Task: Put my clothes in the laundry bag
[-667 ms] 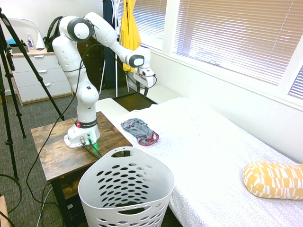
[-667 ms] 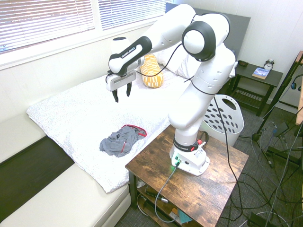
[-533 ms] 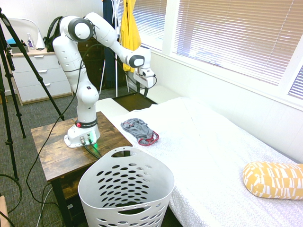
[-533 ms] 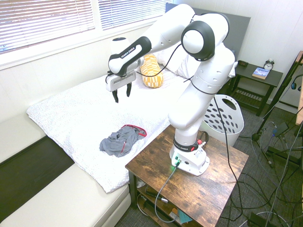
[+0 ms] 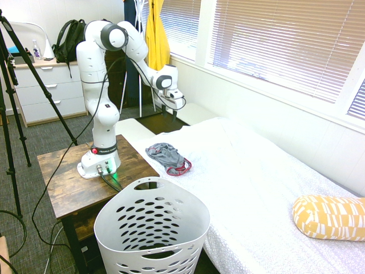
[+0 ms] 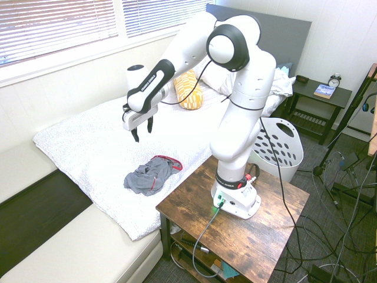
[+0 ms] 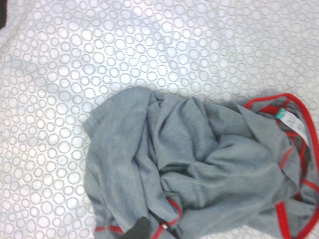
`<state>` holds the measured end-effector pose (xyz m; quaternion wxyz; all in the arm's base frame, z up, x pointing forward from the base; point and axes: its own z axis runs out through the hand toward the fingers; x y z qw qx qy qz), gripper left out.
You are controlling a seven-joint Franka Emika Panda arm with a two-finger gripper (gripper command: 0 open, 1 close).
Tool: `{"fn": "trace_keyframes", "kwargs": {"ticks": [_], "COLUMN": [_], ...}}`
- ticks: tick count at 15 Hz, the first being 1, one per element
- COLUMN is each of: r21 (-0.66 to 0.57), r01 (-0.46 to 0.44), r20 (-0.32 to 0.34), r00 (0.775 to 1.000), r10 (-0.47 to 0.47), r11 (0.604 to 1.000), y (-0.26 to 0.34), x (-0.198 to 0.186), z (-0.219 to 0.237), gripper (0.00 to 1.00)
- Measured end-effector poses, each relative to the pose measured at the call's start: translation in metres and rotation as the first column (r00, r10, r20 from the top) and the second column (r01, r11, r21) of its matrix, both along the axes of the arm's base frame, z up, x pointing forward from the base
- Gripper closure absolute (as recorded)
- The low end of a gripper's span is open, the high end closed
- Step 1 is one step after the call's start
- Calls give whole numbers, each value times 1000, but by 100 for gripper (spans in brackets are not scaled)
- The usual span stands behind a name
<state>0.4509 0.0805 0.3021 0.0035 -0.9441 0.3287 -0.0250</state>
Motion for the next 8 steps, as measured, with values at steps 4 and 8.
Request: {"fn": "trace_keyframes", "kwargs": {"ticks": [4,8], "r21": [-23,-98], "r01": [-74,-80], "r20": [-35,-97], "r00": [997,993], "r10": [73,71], "r11": [997,992], "y": [28,37], "x": [9,8], "z": [-82,-169], "gripper": [0,0]}}
